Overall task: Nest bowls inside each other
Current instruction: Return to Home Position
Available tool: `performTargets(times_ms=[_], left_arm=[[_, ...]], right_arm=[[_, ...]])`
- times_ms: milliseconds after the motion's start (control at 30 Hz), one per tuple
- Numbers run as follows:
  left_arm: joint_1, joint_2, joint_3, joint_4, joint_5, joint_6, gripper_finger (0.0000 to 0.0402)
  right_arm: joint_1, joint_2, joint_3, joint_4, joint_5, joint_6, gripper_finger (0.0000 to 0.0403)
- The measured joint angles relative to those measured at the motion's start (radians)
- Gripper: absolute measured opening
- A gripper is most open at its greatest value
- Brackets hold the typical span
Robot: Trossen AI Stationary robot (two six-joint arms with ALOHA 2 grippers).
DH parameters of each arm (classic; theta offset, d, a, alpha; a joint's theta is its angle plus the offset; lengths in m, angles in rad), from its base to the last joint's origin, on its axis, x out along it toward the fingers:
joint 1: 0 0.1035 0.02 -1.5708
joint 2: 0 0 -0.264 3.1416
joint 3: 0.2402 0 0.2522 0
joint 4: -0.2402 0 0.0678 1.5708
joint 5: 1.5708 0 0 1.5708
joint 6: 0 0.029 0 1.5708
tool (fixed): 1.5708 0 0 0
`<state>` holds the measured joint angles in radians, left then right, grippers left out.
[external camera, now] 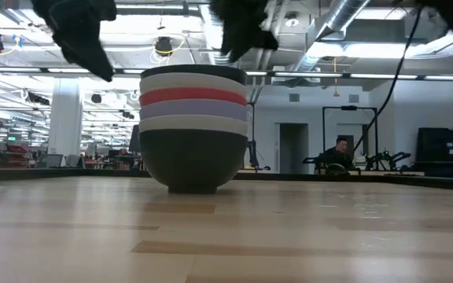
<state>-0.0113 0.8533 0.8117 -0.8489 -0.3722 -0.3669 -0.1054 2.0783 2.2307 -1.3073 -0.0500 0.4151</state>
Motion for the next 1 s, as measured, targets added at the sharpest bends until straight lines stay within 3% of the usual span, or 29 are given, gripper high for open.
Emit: performTargets(times_ms=[167,300,367,467,567,667,767,833,900,1000], left_arm=[[0.0,-0.002,0.101,0.077,0.044,0.071,0.0206],[0.0,-0.067,0.25,0.216,-0.022,0.176,0.0206],[0.0,-0.111,0.319,0.315,-0.091,0.201,0.0206],[0.0,-0.17,0.397,0.28,-0.173,0.14,0.0206],[-0.001,-0.24,0.428,0.217,-0.168,0.05,0.0206],[-0.002,-0.303,0.427,0.182,-0.219,0.05,0.0206],[-0.002,-0.378,0.359,0.237,-0.372,0.056,0.0206],[-0.001,-0.45,0.239,0.418,-0.375,0.138,0.0206],[-0.001,-0.537,0.076,0.683,-0.206,0.281,0.0206],[-0.002,-0.686,-0.187,1.08,0.03,0.436,0.0206]], right_arm=[[0.028,-0.217,-0.002,-0.037,0.105,-0.119,0.0165],[0.063,-0.412,0.002,-0.132,0.288,-0.277,0.018],[0.095,-0.496,0.0,-0.221,0.321,-0.182,0.0182],[0.172,-0.613,-0.001,-0.269,0.474,0.007,0.0181],[0.262,-0.728,-0.016,-0.266,0.593,0.022,0.018],[0.349,-0.822,-0.067,-0.254,0.588,-0.006,0.0182],[0.473,-0.916,-0.191,0.017,0.562,-0.243,0.0185],[0.564,-0.997,-0.324,0.286,0.455,-0.503,0.0185],[0.635,-1.095,-0.484,0.49,0.351,-0.696,0.0184],[0.68,-1.263,-0.754,0.686,0.36,-0.686,0.0181]])
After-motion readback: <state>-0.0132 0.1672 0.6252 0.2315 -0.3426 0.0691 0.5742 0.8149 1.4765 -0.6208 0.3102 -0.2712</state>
